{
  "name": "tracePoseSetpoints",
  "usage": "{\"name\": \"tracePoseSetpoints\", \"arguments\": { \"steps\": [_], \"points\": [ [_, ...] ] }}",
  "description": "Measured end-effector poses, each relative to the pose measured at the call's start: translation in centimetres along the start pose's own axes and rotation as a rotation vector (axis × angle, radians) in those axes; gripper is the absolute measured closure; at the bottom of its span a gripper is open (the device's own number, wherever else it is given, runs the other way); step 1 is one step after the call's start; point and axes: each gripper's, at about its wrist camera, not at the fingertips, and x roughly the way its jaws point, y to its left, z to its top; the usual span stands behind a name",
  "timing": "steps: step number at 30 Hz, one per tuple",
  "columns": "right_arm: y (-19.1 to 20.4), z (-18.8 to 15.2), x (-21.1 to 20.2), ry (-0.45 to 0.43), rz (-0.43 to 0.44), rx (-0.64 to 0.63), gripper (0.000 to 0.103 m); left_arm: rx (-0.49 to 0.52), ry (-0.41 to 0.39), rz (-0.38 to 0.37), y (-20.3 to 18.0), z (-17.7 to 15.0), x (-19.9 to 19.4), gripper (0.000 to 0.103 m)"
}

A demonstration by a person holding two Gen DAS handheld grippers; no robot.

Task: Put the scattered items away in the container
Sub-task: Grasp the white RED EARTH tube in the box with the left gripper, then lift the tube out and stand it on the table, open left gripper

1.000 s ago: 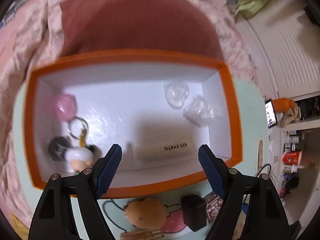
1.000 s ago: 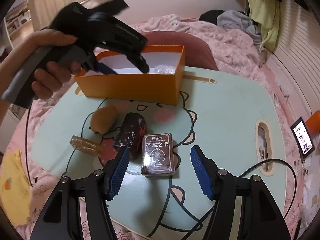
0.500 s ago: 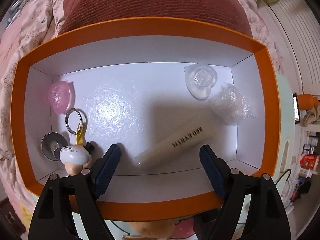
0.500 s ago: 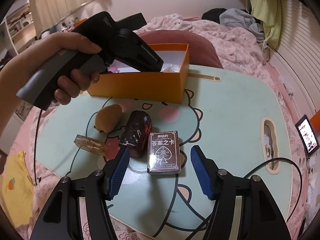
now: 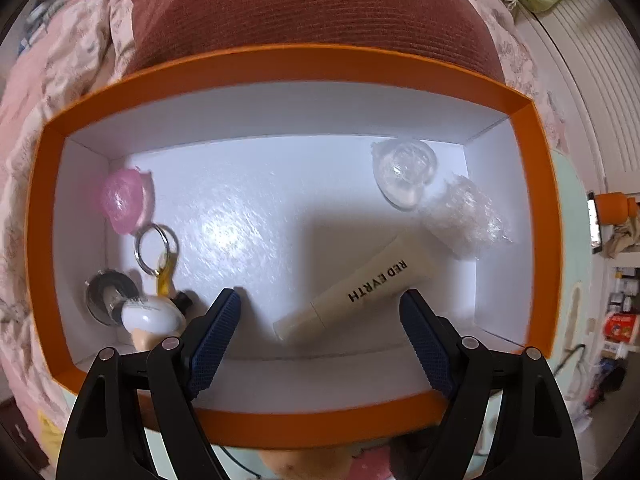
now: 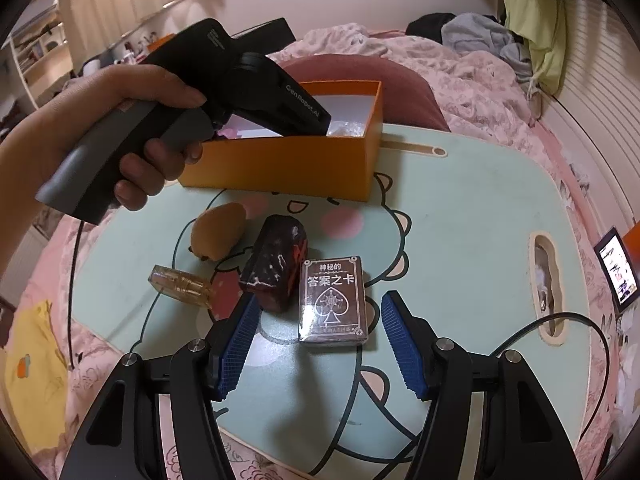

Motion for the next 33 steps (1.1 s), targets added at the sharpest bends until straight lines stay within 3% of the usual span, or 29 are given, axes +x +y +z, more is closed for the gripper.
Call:
{"name": "tracePoseSetpoints", "arguments": {
  "steps": [2, 4, 6, 8, 21, 27, 33],
  "points": [
    [0.0, 0.0, 0.0, 0.001, 0.000, 0.000, 0.040, 0.020, -0.032, 0.042, -0.2, 0.1, -0.1, 0.022],
    [-0.1, -0.1, 0.0, 0.000, 0.002, 0.003, 0.040, 0.028, -0.061, 0.043, -0.2, 0.2, -0.5, 0.034],
    [-0.2, -0.1, 0.0, 0.000, 0.004, 0.009, 0.040, 0.038, -0.074, 0.042, -0.2, 0.3, -1.1, 0.068],
    [-0.3, -0.1, 0.0, 0.000, 0.006, 0.014, 0.040, 0.037, -0.064, 0.042, -0.1, 0.7, -1.5, 0.081],
    [-0.2, -0.1, -0.1, -0.002, 0.006, 0.011, 0.039, 0.035, -0.105, 0.011, 3.9, 2.0, -0.2, 0.082],
    [-0.3, -0.1, 0.0, -0.004, 0.004, 0.016, 0.039, 0.072, -0.299, -0.004, 3.4, 1.2, -5.1, 0.082],
    [-0.7, -0.2, 0.2, 0.004, 0.004, 0.034, 0.039, 0.104, -0.443, -0.210, 5.0, -5.3, -11.5, 0.082]
  ]
}}
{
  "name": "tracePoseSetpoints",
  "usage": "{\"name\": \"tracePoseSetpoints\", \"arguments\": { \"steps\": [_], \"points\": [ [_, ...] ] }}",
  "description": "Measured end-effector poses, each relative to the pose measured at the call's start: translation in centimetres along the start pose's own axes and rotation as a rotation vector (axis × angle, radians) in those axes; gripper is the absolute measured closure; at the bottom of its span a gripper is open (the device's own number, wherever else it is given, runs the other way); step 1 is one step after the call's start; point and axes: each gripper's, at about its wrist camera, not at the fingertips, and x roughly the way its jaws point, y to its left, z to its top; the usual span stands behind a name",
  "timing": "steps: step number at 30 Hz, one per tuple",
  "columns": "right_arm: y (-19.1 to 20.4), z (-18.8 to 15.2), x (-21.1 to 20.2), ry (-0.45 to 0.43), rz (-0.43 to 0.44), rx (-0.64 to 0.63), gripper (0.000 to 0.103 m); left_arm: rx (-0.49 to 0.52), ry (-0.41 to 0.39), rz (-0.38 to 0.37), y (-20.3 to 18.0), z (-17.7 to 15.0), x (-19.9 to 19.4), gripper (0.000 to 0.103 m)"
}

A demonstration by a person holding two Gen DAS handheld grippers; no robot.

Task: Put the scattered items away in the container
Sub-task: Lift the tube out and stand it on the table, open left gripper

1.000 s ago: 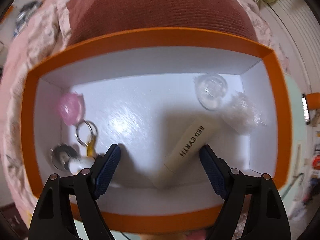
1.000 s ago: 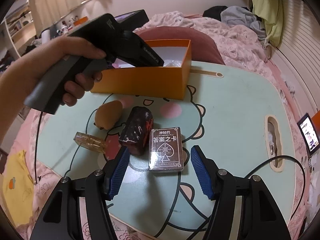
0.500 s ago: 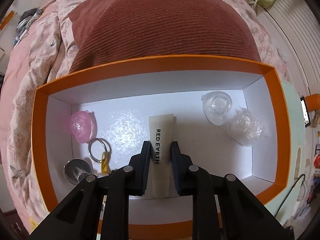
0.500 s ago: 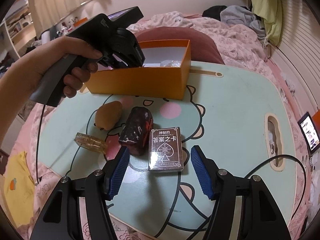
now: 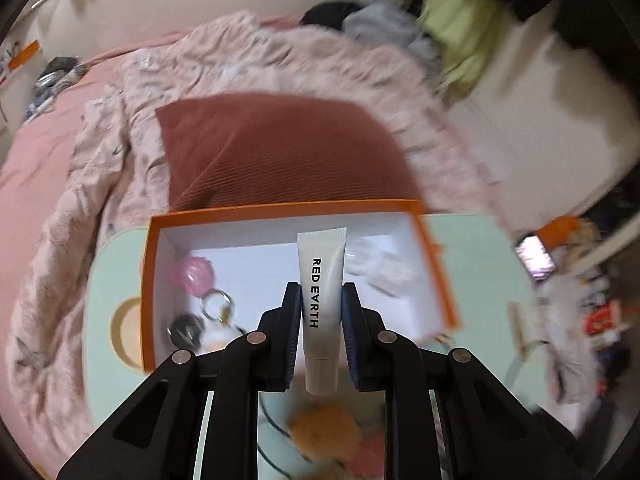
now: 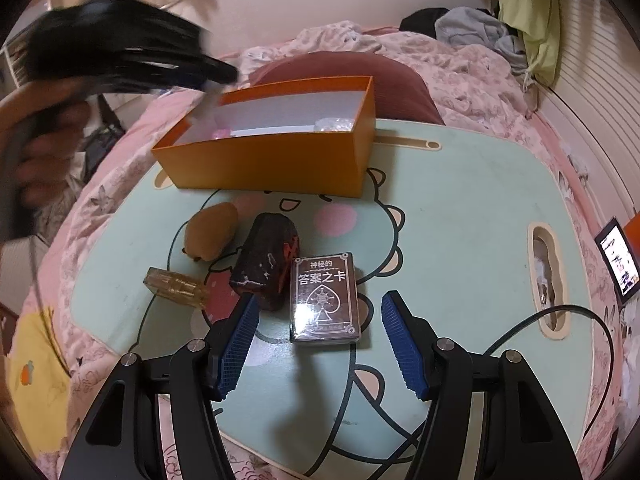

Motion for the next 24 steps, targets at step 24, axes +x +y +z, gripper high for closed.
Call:
{"name": "tracePoseSetpoints", "arguments": {
  "steps": [24],
  "points": [
    [0.6, 1.0, -0.3, -0.005, -0.005, -0.005, 0.039, -0.135, -0.014, 0.162, 3.5, -14.5, 1.3, 0.041]
  ]
}}
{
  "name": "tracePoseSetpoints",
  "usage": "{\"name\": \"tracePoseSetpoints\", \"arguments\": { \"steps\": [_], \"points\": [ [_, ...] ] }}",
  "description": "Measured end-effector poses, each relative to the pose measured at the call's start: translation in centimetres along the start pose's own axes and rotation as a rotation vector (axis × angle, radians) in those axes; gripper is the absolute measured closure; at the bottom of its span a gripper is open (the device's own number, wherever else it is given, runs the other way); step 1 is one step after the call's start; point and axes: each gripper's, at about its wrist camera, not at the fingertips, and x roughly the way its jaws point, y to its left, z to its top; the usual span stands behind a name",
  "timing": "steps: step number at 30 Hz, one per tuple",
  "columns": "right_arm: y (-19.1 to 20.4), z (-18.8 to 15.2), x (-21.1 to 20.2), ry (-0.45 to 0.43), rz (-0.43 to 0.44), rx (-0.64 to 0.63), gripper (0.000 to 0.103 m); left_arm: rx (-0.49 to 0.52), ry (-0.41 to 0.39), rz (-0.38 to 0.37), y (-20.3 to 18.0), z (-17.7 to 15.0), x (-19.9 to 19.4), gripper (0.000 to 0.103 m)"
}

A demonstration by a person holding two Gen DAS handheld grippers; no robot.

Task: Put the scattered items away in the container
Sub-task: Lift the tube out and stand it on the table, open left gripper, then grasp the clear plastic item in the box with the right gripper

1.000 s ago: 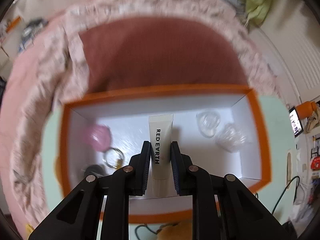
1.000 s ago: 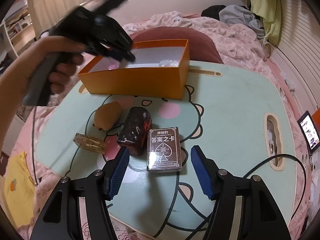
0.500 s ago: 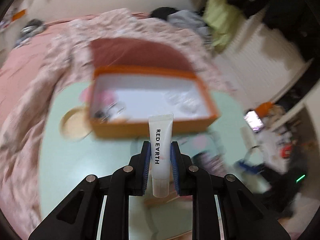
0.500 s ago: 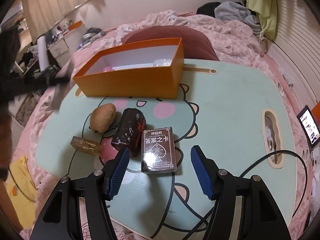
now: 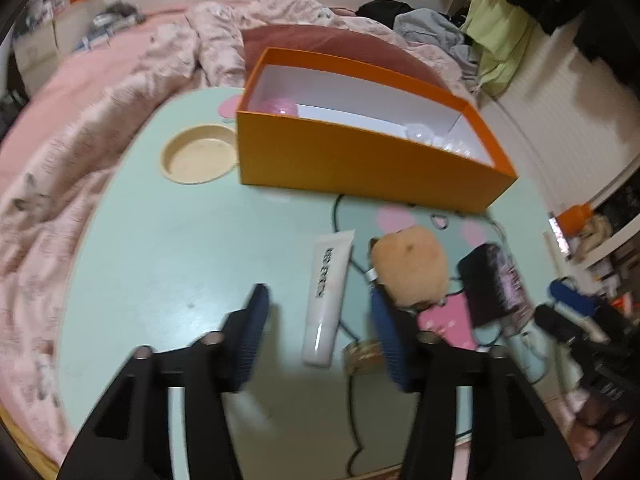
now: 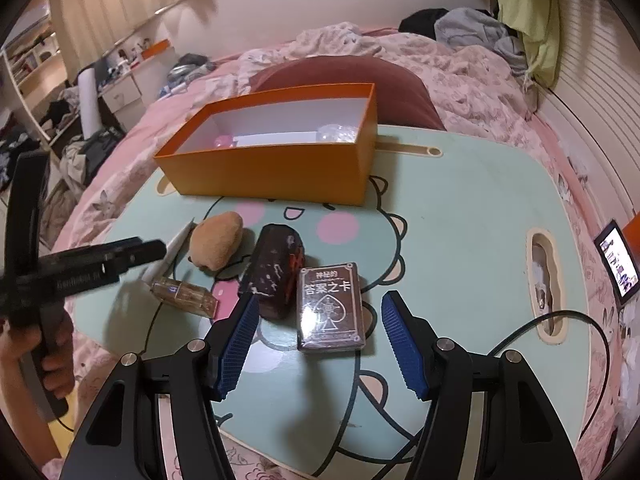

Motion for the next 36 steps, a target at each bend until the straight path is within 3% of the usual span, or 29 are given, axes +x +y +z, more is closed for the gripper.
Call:
{"name": "tracePoseSetpoints", "arguments": {
  "steps": [3, 9, 11, 14, 16, 17, 20, 25, 29, 32, 34, 36],
  "points": [
    [0.4, 0.1, 0.1, 0.004, -0.006, -0.012, 0.039, 0.006, 0.001, 0.046, 0.3, -1.7, -0.3, 0.040],
    [1.7, 1.7, 0.0, 0.001, -0.007, -0.052, 0.039, -0.057, -0.014, 0.023, 1.5, -4.2, -1.3, 0.037],
    [1.7, 3.5, -0.1, -0.002, 0.001, -0.054, 0.039, -0.044, -0.026, 0.043, 1.3, -4.5, -1.5, 0.037],
    [1.4, 7.7, -0.2, -0.019, 0.001, -0.042, 0.040, -0.040, -0.053, 0.013, 1.0, -4.8, -1.9, 0.037],
    [1.6, 11.0, 0.4, -0.013, -0.064, -0.069, 0.044, -0.027, -0.058, -0.004, 0.5, -5.1, -1.9, 0.037],
    [1.8, 12.4, 1.1, 0.008, -0.092, -0.088, 0.055, -0.016, -0.057, -0.003, 0.2, -5.2, -1.8, 0.037],
    [2.8, 16.6, 4.5, 0.131, -0.113, -0.141, 0.067, 0.014, -0.053, 0.022, -0.3, -5.5, -1.4, 0.037],
    [3.6, 19.7, 11.3, 0.272, -0.187, -0.176, 0.068, 0.013, -0.064, 0.032, -0.4, -5.8, -1.3, 0.037],
    [3.8, 19.8, 15.4, 0.339, -0.235, -0.176, 0.073, 0.023, -0.083, 0.032, -0.5, -6.0, -1.8, 0.037],
    [3.7, 19.6, 17.8, 0.391, -0.284, -0.159, 0.072, 0.031, -0.081, 0.024, -0.6, -6.0, -1.9, 0.037],
    [3.7, 19.3, 18.8, 0.397, -0.372, -0.170, 0.070, 0.032, -0.076, 0.021, -0.6, -6.0, -1.9, 0.037],
    [3.8, 19.0, 19.4, 0.411, -0.405, -0.181, 0.071, 0.028, -0.078, 0.021, -0.5, -5.9, -2.0, 0.037]
  ]
}}
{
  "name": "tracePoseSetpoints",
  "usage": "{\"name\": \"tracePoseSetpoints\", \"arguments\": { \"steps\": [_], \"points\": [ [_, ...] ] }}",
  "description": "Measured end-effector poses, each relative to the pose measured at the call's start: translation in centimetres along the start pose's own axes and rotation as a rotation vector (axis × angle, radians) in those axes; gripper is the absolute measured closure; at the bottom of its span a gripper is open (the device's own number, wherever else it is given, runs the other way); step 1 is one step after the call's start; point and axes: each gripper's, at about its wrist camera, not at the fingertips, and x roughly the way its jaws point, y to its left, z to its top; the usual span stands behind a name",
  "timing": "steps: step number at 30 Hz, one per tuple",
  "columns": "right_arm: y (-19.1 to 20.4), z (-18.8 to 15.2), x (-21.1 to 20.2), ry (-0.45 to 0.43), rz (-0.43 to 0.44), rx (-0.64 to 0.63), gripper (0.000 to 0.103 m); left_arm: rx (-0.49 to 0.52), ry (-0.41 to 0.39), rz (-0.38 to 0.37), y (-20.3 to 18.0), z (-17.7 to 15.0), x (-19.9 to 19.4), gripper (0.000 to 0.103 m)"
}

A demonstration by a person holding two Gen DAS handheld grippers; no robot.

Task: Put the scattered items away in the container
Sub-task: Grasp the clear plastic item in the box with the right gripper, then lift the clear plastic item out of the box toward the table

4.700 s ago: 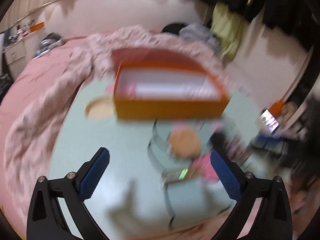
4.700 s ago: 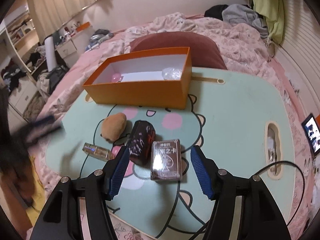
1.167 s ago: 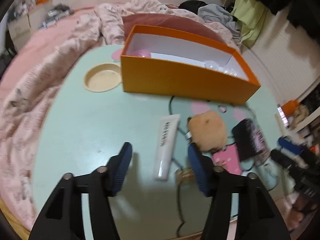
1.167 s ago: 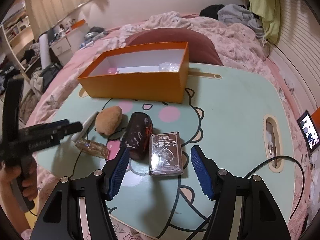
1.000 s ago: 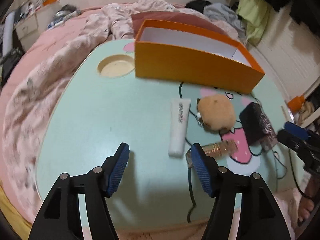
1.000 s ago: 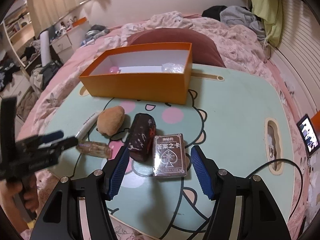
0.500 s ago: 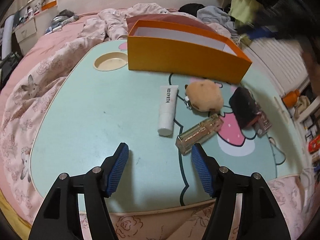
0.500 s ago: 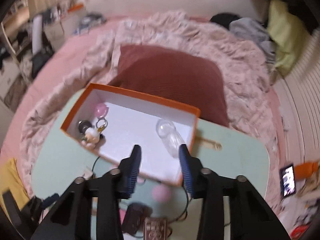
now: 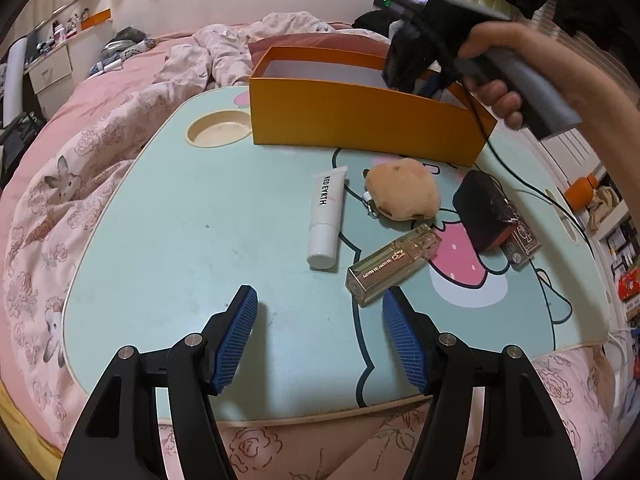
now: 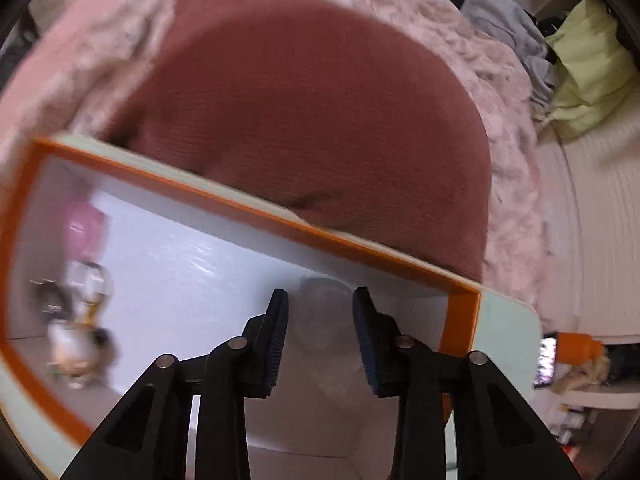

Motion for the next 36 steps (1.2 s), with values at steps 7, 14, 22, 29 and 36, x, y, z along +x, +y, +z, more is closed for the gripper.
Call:
{"name": "tracePoseSetpoints", "arguments": {
  "steps": [7, 14, 22, 29, 36],
  "points": [
    [-0.8, 0.0, 0.0, 0.042, 0.033, 0.002, 0.077, -0.007, -0.009, -0.011, 0.1, 0.0, -0.2, 0.037],
    [-1.6, -0.6, -1.0, -0.030, 0.101, 0.060, 0.085, -0.012, -0.006, -0.012, 0.4, 0.0, -0.3, 0.037],
    [-4.3, -4.8, -8.4, -0.287, 0.288, 0.115, 0.085, -0.015, 0.001, -0.002, 0.4, 0.1, -0.3, 0.037],
    [-4.8, -13.5, -11.4, -0.316, 0.463, 0.078, 0.085, -0.016, 0.003, 0.001, 0.4, 0.1, -0.4, 0.037],
    [-7.0, -18.9, -8.4, -0.264, 0.554, 0.168, 0.085, -0.014, 0.005, -0.002, 0.2, 0.3, -0.5, 0.037]
  ]
}}
